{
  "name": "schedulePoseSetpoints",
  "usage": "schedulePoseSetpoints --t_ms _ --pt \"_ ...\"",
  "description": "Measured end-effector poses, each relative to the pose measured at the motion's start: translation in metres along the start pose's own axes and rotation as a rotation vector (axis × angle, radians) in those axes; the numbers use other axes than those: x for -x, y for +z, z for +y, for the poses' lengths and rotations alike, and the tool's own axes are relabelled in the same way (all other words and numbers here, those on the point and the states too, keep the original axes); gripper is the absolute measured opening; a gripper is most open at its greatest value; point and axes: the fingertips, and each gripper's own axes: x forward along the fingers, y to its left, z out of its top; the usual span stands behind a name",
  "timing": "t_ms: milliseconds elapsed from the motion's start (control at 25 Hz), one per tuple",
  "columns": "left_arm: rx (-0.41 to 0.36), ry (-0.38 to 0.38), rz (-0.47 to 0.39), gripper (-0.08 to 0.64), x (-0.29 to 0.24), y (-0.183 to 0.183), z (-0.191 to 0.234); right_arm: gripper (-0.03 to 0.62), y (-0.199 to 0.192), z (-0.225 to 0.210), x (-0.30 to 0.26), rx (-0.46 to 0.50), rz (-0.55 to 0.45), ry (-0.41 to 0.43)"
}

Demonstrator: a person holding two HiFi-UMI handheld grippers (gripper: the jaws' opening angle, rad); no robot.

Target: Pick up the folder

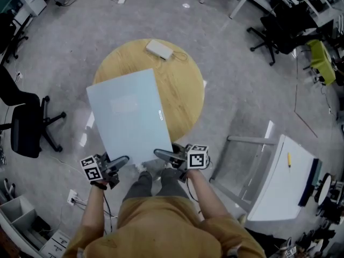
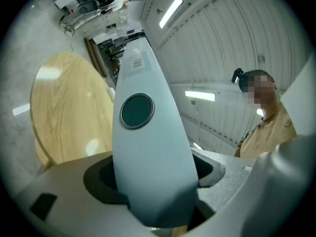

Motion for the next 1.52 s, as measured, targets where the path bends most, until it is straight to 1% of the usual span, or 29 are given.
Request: schedulePoseSetpoints --t_ms 400,520,640,800,1080,1240,1440,1520 --pt "-0.361 -0.091 -0.061 0.350 -0.019 0.074 -0.128 0.302 0.062 0.132 0.013 0.344 -0.037 0.127" --pt "-0.450 -0.114 -0.072 0.350 -0.022 0.092 -0.163 0.302 0.076 0.171 0.015 0.443 -0.037 0.156" --pt "-0.520 -0.129 -0.073 0.350 -0.023 0.105 -0.191 0.304 0.086 0.204 0.017 0.531 -0.039 0.177" --pt "-0.588 -0.143 -0.086 0.350 -0.024 0.115 -0.224 0.304 0.093 0.238 0.023 0.613 -0.059 0.210" --pt "-0.685 -0.168 -0.102 0.350 -0.029 0.126 -0.285 0.305 0.099 0.294 0.041 0.712 -0.108 0.251" --pt "-0.707 -0.172 -0.093 0.350 -0.033 0.127 -0.305 0.305 0.102 0.315 0.050 0.755 -0.121 0.258" --pt "-0.718 -0.192 -0.118 0.350 -0.036 0.128 -0.331 0.305 0.103 0.338 0.061 0.786 -0.146 0.271" --pt "-0.737 -0.196 -0.121 0.350 -0.035 0.128 -0.340 0.305 0.101 0.345 0.065 0.801 -0.154 0.279"
